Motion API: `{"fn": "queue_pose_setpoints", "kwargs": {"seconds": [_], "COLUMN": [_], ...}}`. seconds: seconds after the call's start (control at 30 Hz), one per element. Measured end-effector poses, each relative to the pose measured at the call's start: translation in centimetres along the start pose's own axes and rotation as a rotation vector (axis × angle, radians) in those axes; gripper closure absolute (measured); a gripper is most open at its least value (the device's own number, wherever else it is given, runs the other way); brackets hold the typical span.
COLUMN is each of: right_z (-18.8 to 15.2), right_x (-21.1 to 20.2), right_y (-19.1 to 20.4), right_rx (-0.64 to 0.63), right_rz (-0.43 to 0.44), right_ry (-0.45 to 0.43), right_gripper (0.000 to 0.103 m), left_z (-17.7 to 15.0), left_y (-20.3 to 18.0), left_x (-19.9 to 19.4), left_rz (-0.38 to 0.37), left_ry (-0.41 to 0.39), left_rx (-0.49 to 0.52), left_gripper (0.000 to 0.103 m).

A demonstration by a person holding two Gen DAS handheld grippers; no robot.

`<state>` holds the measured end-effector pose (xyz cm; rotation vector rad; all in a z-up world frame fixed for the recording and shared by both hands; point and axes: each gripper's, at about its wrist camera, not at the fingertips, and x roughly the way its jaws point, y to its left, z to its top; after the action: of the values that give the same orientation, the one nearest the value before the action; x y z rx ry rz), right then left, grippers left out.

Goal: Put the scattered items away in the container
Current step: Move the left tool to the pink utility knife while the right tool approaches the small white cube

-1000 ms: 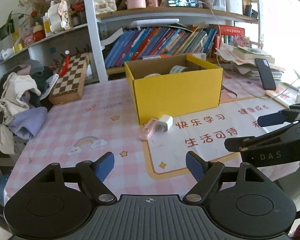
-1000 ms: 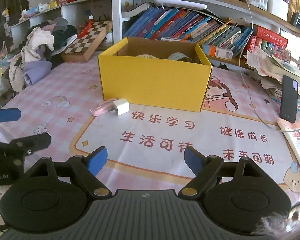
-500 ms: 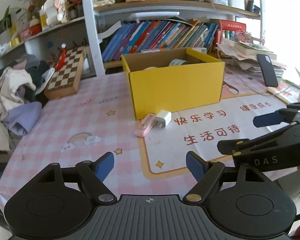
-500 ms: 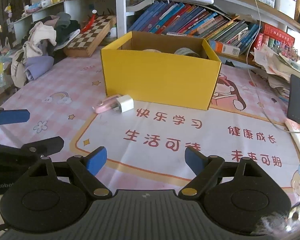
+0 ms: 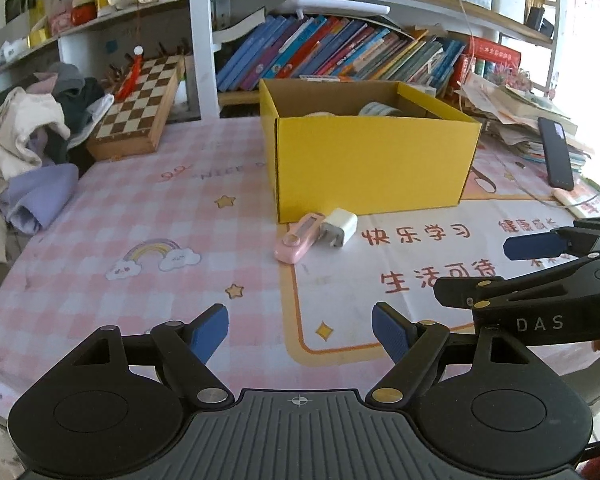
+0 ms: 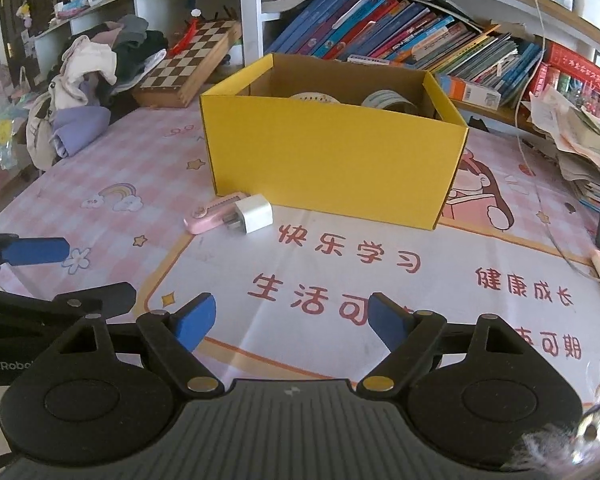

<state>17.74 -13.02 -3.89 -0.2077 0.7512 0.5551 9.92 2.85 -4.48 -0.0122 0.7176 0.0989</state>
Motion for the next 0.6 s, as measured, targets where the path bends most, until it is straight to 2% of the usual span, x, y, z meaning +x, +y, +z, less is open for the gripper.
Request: {"fn": "queue_pose_setpoints", "kwargs": {"seconds": [0.13, 0.5, 0.6], "right_z": [0.6, 2.3, 2.8], "right_x": [0.8, 3.2, 3.8], "right_y": [-0.4, -1.4, -1.6], "right_rx": [-0.009, -0.057, -0.075], "right_rz": [0.012, 0.055, 0.069], "right_ry": [0.01, 0.035, 0.04], "right_gripper": [0.021, 0.022, 0.023], "left_z": [0.5, 1.4, 1.8], "left_y": [-0.2, 0.2, 0.3], "left_x": [0.7, 2.6, 3.1], "left_rz": [0.012, 0.021, 0.027], "left_ry": [0.007, 0.014, 0.014], "left_rx": [0.011, -0.051, -0.07], "left_gripper": [0.022, 0.024, 0.03]}}
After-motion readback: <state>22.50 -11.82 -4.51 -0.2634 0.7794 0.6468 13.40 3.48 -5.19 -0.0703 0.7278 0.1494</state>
